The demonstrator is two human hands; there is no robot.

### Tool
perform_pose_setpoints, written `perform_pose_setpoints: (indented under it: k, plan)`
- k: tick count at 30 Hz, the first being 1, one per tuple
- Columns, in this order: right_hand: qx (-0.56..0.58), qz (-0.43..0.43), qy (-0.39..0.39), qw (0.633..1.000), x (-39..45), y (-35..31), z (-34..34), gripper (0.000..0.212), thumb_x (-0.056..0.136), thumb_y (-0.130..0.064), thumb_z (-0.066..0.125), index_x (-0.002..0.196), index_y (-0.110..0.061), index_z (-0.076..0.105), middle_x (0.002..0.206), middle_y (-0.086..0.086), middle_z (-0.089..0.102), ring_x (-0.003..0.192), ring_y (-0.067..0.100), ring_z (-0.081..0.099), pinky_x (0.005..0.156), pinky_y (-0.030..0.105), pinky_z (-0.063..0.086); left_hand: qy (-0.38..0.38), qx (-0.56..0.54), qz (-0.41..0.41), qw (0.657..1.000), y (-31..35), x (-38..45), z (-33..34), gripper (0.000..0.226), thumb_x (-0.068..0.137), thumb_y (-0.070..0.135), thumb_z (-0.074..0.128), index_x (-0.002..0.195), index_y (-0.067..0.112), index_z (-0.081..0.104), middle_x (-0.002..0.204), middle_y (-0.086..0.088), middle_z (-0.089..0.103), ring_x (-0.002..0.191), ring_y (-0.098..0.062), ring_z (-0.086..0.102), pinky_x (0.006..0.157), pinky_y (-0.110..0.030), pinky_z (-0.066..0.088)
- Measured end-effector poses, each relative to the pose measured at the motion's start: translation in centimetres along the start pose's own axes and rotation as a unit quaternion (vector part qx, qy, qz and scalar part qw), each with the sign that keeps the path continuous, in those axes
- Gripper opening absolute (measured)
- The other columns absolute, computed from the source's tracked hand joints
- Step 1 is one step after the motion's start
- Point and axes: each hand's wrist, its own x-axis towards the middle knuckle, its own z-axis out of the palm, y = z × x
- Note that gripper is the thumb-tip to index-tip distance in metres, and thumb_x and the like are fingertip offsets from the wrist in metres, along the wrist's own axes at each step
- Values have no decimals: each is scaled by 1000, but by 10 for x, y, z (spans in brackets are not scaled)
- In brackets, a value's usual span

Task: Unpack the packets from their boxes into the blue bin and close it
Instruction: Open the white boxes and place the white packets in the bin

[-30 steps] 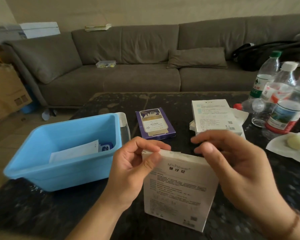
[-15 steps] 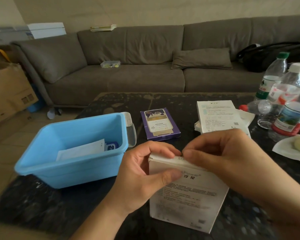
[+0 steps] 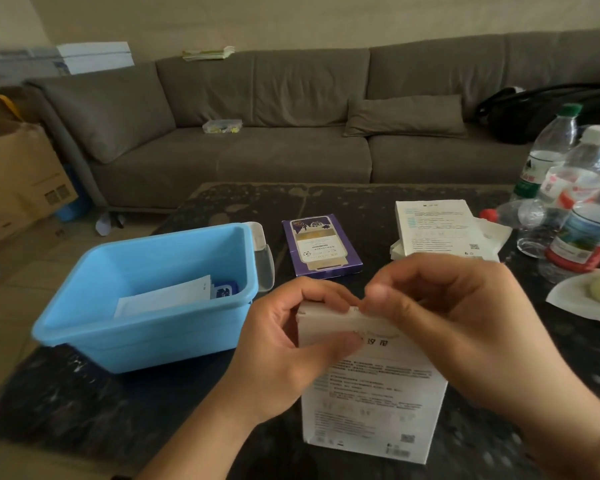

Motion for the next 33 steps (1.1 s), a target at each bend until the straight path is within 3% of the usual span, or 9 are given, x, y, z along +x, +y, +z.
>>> perform_pose_setpoints:
  k: [5,10,17,20,22,23,26,28,33]
  plan:
    - [-263,-225,-6,938,-18,21,14,8,86,-30,72,87,-24,78,108,-10,71,101,11,66,78,32,54,37,67,14,997,-1,1,-7,26,79,25,75,104,25,71,104,4,71,97,-21,69,68,-24,57]
    - [-358,-280,41,890,-31,51,26,11,88,-21,70,90,-14,78,122,10,67,110,33,63,88,48,48,50,55,46,996,-7,3,-6,18,82,19,68,97,11,74,102,-2,70,99,-22,67,75,-24,55]
    - [-312,-251,8,916,-42,58,31,18,87,-36,67,79,-23,77,141,5,47,132,32,44,96,51,44,122,88,19,988,-2,1,12,20,72,32,82,85,21,70,88,8,71,83,-11,69,62,-21,56]
    - [-218,-245,29,944,-43,53,28,23,85,-32,68,68,-18,71,136,3,51,133,30,43,99,45,42,96,140,15,985,0,1,8,24,72,34,84,89,35,67,97,14,68,93,-9,67,66,-21,56]
    - [-171,-216,79,958,-43,52,26,20,81,-32,70,95,-17,68,133,1,52,130,29,45,104,39,38,64,212,-7,975,-1,1,0,33,72,33,83,95,44,62,107,24,61,103,-1,60,70,-18,56]
    - [-170,-177,90,965,-42,52,23,39,80,-37,70,113,-19,61,135,-2,50,130,25,45,106,36,37,49,242,-18,969,-1,0,-3,40,73,29,84,98,48,59,110,28,57,107,4,57,72,-17,56]
    - [-120,3,8,993,-40,58,12,71,81,-53,67,142,-38,35,128,-24,57,118,5,56,94,23,47,40,263,-24,964,-2,-2,-5,53,74,19,85,100,53,54,112,30,55,112,6,53,73,-16,58]
    - [-39,73,-57,995,-39,60,6,65,79,-47,70,133,-53,36,110,-29,67,99,-2,65,81,22,53,46,247,-7,968,-2,-2,-5,52,73,19,86,101,51,55,112,28,56,115,3,54,74,-20,59]
    - [-28,-15,71,997,-33,73,3,41,70,-10,83,98,-30,63,108,-17,70,104,4,66,85,17,52,99,216,176,955,-2,6,-8,29,80,26,67,108,18,64,110,7,65,110,-28,60,90,-31,51]
